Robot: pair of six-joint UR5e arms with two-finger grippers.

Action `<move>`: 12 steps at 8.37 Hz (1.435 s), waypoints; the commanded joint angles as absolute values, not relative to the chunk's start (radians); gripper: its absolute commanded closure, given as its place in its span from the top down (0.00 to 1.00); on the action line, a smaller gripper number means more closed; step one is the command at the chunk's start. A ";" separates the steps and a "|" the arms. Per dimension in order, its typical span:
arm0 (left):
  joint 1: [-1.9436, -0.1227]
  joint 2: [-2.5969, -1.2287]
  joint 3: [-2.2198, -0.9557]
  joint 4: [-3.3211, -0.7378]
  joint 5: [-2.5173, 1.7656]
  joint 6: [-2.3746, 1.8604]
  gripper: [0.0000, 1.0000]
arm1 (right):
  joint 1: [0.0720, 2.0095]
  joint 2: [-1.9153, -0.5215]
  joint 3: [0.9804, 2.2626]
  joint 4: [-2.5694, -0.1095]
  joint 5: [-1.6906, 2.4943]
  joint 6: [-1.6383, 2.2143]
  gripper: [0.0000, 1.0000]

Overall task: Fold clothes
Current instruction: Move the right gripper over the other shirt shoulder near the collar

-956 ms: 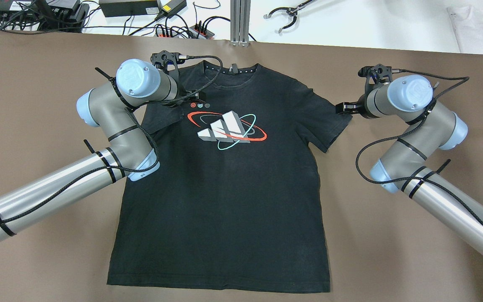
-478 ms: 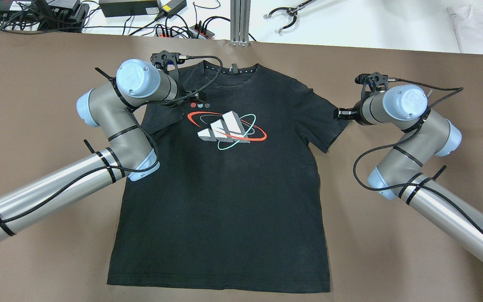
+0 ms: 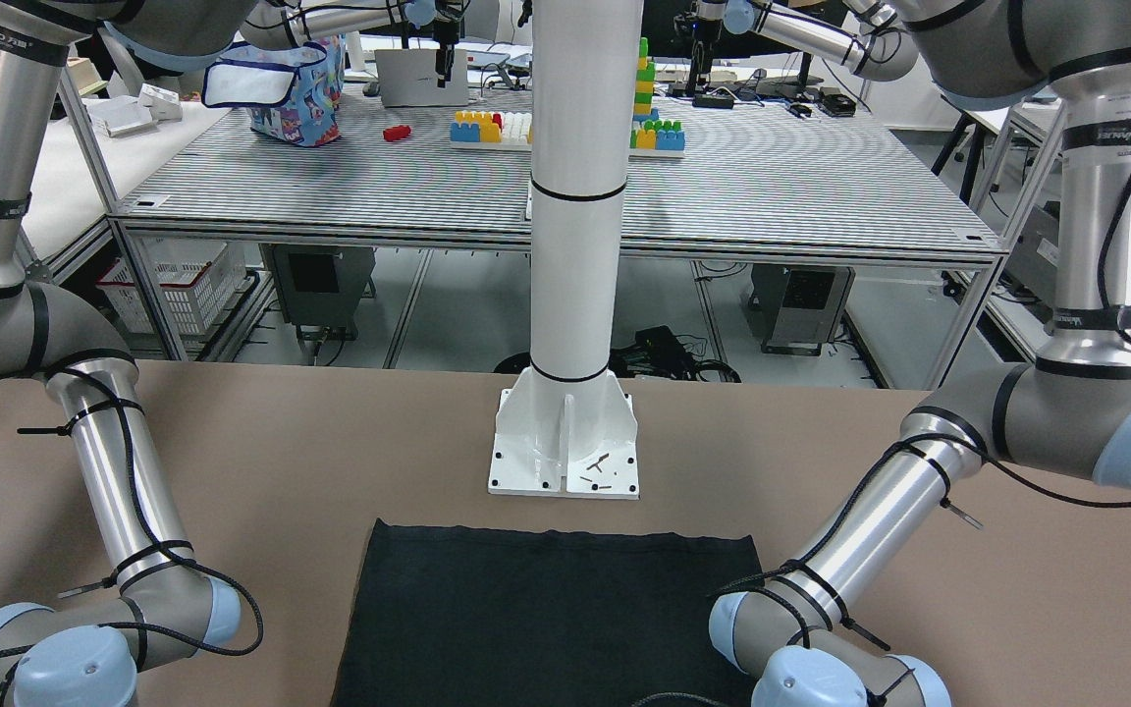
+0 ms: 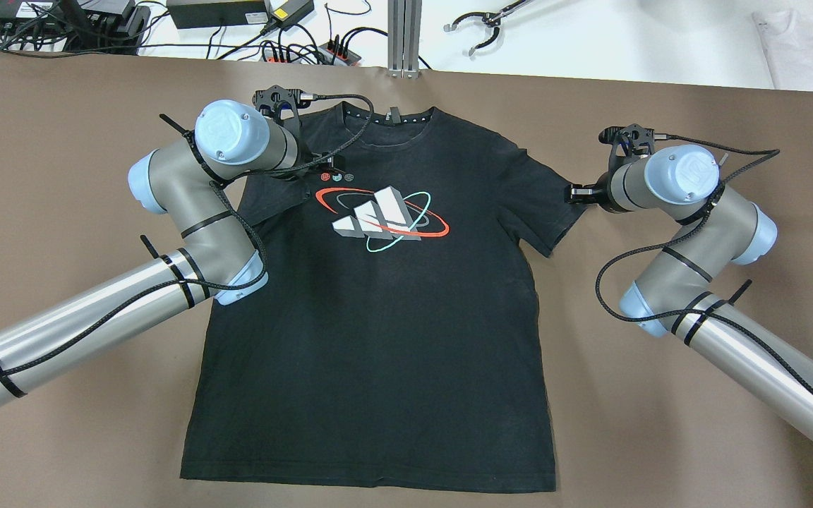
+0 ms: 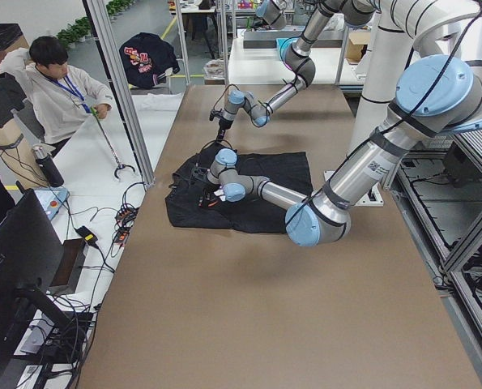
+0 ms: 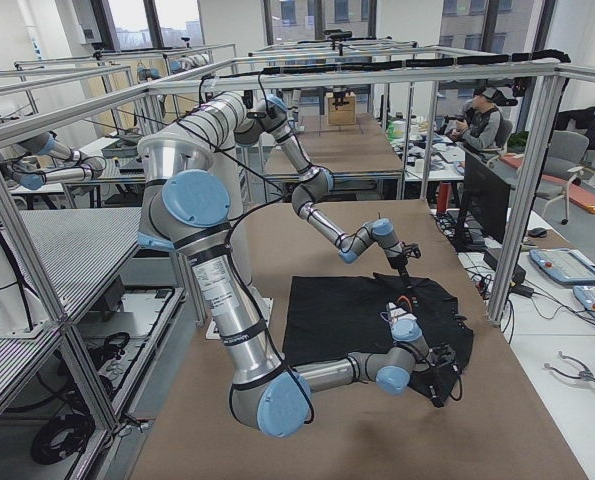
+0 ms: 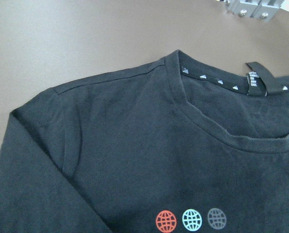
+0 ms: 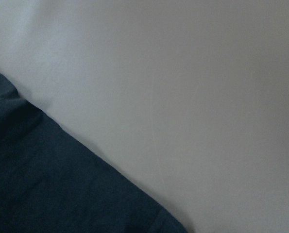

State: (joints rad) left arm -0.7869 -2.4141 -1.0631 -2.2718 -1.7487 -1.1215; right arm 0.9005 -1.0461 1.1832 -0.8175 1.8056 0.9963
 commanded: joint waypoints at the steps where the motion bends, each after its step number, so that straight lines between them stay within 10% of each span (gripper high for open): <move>1: -0.787 -2.413 -1.063 -2.270 -1.747 -1.121 1.00 | 0.900 -1.046 1.180 -0.819 1.804 0.993 0.40; 5: -0.787 -2.411 -1.063 -2.272 -1.747 -1.121 1.00 | 0.902 -1.039 1.177 -0.819 1.799 0.989 0.00; 12: -0.798 -2.408 -1.062 -2.272 -1.750 -1.072 1.00 | 0.872 -0.866 1.196 -0.955 1.773 1.150 0.00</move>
State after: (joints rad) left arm -0.7912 -2.4095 -1.0620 -2.2711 -1.7501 -1.0956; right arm 0.9003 -0.9359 1.1927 -0.8865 1.7948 1.0586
